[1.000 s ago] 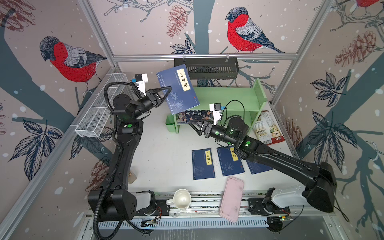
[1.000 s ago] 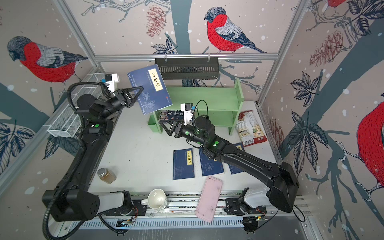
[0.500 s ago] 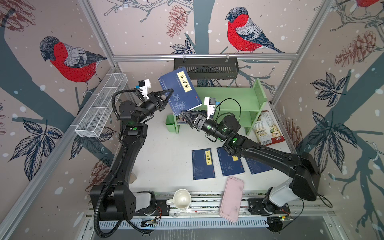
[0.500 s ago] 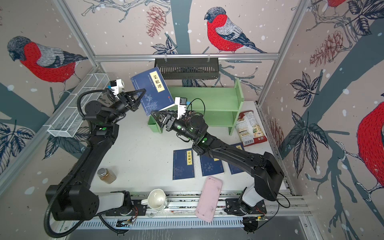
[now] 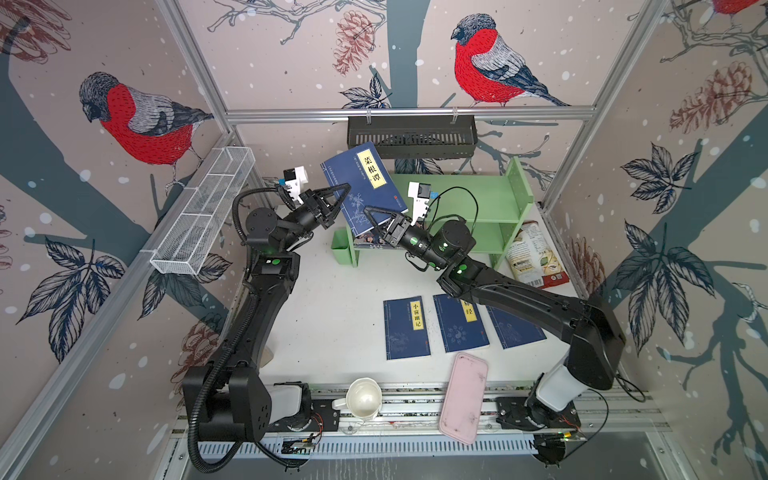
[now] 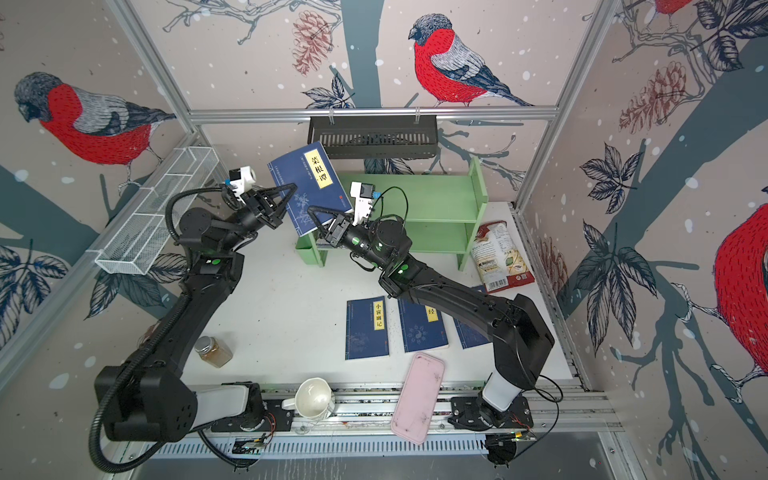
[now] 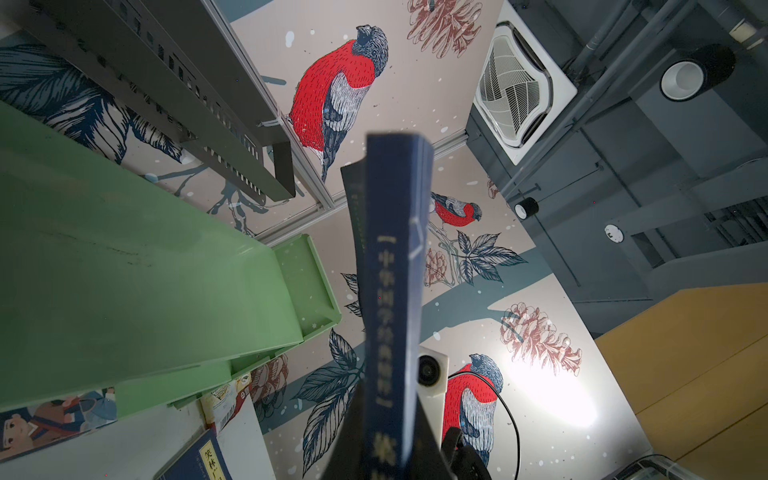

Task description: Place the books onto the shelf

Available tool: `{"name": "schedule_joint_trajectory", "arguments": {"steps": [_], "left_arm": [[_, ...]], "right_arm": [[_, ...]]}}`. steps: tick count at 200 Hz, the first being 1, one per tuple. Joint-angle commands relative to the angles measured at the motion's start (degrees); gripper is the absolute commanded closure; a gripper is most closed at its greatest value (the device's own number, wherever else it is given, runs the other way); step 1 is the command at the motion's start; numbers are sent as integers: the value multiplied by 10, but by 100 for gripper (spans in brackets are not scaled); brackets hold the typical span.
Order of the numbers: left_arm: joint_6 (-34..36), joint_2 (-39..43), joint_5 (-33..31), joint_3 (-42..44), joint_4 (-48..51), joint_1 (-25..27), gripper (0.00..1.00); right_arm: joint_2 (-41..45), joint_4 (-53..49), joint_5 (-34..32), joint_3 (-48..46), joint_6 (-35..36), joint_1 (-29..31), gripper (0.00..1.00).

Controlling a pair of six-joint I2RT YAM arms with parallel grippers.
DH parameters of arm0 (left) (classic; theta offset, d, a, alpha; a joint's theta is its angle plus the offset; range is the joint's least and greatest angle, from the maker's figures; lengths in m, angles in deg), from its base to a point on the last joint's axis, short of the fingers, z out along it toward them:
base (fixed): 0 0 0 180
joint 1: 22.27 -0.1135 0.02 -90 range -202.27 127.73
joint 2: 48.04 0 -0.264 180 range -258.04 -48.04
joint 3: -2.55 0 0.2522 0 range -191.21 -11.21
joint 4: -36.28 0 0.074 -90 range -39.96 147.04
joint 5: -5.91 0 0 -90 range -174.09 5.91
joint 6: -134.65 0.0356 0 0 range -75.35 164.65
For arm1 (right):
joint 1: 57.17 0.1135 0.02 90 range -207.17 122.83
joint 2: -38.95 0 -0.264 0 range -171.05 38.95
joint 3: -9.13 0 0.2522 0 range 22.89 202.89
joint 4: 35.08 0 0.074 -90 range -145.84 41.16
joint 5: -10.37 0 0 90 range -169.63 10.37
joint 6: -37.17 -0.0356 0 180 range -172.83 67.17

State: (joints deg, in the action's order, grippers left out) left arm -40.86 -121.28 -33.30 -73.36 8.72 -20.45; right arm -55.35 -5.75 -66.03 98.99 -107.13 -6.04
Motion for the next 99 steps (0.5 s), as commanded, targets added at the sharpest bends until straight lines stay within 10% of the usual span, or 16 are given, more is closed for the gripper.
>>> {"name": "schedule_joint_trajectory", "arguments": {"steps": [1,33,99], "left_arm": [[12,7,5,5,-29,0,73],[65,3,39,-8,-7,-2,47],[169,2,139,12,23,-48,38]], "right_arm": [[2,17,29,1,-10,-12,94],[27,-6,79,-22,-14,-42,97],[122,-146,290,-86,13,-129,98]]}}
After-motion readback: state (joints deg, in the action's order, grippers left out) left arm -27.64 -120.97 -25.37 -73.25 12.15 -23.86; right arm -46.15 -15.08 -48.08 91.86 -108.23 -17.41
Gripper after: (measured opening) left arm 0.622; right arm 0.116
